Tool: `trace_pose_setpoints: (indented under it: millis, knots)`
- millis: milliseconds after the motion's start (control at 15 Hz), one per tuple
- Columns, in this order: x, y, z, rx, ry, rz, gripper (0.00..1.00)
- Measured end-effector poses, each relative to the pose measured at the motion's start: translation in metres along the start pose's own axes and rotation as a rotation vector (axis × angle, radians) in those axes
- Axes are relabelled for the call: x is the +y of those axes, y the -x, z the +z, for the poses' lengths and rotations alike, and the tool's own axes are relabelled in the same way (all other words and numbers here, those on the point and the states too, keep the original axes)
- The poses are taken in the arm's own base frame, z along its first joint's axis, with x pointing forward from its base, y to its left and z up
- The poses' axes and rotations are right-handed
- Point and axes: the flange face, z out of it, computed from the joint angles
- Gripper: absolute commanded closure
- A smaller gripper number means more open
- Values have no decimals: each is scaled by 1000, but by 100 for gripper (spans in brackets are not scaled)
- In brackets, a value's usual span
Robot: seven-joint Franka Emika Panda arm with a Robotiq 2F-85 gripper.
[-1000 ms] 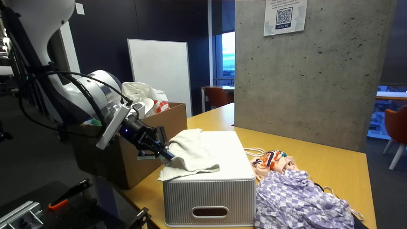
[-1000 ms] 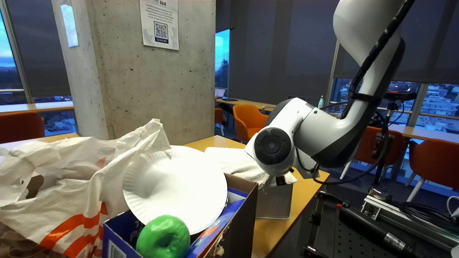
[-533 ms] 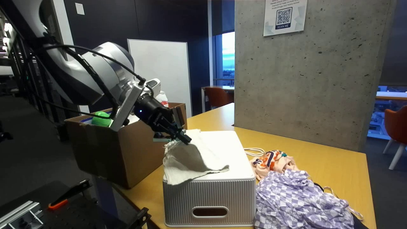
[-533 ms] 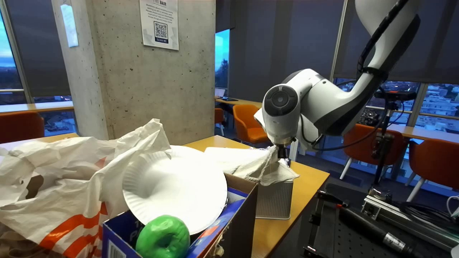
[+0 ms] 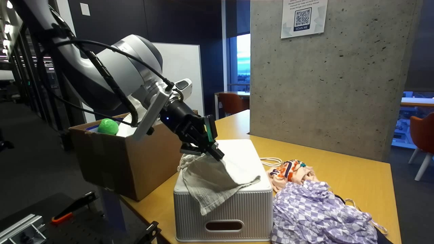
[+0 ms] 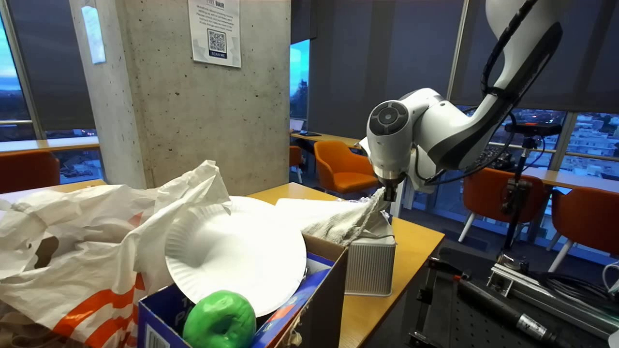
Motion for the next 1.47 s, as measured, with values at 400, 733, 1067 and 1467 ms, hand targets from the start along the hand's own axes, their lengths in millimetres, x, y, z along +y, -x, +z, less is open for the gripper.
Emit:
trace_pose_setpoints:
  millis: [400, 733, 1067, 1467]
  knots:
    - [37, -12, 2, 9, 21, 65, 99]
    - [80, -37, 13, 51, -3, 107, 99]
    - [107, -78, 33, 74, -37, 120, 99]
    - [91, -127, 70, 72, -58, 127, 99]
